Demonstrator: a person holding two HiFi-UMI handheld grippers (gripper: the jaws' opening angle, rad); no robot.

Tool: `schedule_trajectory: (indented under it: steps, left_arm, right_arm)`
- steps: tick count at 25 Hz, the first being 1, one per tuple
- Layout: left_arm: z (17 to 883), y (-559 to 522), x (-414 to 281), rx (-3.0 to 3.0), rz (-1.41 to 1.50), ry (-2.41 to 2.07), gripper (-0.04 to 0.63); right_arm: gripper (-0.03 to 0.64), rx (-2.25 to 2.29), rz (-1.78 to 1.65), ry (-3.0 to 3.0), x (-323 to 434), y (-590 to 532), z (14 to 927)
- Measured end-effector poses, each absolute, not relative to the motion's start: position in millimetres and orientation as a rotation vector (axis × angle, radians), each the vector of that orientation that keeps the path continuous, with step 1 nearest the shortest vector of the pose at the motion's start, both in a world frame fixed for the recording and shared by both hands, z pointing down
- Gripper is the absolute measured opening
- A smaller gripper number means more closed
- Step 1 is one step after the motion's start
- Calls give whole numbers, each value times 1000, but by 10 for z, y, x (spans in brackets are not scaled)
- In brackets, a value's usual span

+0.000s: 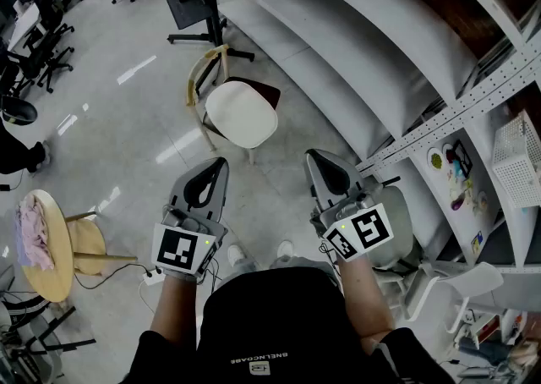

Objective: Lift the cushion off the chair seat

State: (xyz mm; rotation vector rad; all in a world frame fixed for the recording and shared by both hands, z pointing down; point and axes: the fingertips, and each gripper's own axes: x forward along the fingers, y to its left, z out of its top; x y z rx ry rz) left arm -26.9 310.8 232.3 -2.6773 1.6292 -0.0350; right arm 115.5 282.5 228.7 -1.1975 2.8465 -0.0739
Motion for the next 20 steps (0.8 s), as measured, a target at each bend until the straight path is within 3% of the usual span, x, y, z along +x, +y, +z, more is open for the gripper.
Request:
schedule_trajectory:
  steps: [20]
  left_arm:
    - [2442,3103,-1114,-2713,5,1633,11]
  right_arm:
    - [9,-1258,-109,2836,451,2824,2353]
